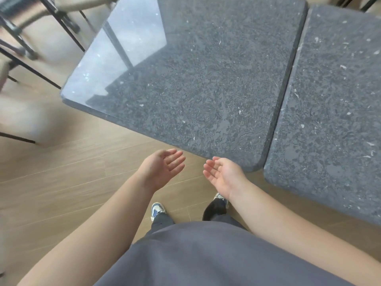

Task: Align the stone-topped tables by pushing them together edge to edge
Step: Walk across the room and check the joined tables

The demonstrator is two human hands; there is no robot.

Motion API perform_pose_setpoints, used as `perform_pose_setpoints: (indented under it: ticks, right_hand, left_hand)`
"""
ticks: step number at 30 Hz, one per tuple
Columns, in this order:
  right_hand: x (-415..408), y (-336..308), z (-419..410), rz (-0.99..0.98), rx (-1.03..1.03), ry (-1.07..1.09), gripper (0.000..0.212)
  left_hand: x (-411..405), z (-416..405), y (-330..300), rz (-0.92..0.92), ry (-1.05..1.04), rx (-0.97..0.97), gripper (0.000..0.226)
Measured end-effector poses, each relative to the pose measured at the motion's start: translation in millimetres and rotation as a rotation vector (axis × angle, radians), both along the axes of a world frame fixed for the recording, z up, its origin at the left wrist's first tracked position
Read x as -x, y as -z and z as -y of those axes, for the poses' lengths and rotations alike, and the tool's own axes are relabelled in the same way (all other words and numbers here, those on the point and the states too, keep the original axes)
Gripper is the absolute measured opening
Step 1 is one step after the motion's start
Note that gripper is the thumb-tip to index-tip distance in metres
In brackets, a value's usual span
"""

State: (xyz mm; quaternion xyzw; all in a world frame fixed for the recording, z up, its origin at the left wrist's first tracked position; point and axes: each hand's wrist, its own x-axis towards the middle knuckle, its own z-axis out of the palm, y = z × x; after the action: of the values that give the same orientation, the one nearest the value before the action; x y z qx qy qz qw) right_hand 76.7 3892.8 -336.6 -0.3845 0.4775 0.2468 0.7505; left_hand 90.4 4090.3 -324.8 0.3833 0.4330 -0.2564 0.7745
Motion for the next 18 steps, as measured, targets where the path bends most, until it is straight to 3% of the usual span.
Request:
perform_pose_setpoints:
  ticks: [9,18]
  right_hand:
    - [33.7,33.6,-69.7,-0.05,0.08,0.288,0.016]
    - [37.2,60.2,-33.0,-0.077,0.113,0.563,0.027]
  left_hand:
    - [0.7,-68.4,22.1,-0.091,0.102,0.07,0.026]
    - [-50.0,-47.4,59.3,-0.208,0.026,0.105,0.069]
